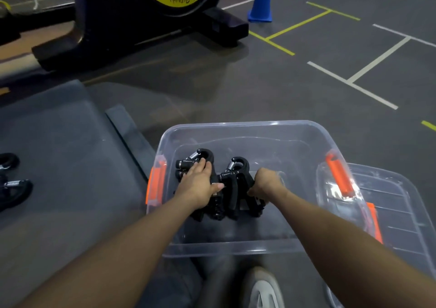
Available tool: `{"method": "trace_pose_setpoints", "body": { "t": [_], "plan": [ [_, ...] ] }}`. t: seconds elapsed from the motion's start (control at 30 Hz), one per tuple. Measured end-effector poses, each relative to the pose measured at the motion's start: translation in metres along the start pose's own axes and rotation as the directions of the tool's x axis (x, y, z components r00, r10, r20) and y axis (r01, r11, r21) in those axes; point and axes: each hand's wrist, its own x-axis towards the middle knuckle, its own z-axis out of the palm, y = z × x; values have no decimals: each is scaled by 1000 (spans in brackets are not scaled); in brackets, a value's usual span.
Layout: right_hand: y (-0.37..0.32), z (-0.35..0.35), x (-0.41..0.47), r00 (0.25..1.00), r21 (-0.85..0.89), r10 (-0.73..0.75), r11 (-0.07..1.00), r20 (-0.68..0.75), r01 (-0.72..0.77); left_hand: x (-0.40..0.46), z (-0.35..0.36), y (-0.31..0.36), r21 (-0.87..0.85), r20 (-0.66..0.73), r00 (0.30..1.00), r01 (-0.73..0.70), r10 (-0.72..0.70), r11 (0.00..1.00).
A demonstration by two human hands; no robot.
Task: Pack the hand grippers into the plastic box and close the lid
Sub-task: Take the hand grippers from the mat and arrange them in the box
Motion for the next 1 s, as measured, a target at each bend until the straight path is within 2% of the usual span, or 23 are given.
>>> {"method": "trace_pose_setpoints", "body": {
  "t": [0.13, 0.23, 0.33, 0.5, 0.6, 0.73, 1.0],
  "plan": [
    [-1, 8, 4, 999, 69, -24, 997, -47, 28, 1, 0, 0, 5, 7, 1000, -4, 4, 1000],
    [-6, 0, 1, 984, 133, -129, 980, -119, 145, -4, -4, -1, -33, -4, 1000, -2, 2, 999],
    [-25, -11, -9, 938, 136, -255, 947, -233, 291, -18, -22, -5, -58, -126, 992, 7, -14, 998],
    [-84, -33, -42, 852, 98, -400, 886, -337, 454, -65, -70, -43, -80, -350, 932, 72, -96, 994],
    [-130, -43, -64, 813, 40, -474, 856, -339, 515, -99, -94, -79, -119, -421, 893, 117, -156, 986],
    [-206, -39, -102, 759, -11, -576, 799, -304, 602, -156, -119, -140, -141, -462, 841, 245, -283, 959],
    [-330, 12, -145, 660, -24, -732, 673, -169, 739, -228, -137, -251, -227, -481, 733, 426, -481, 876]
  ]
}}
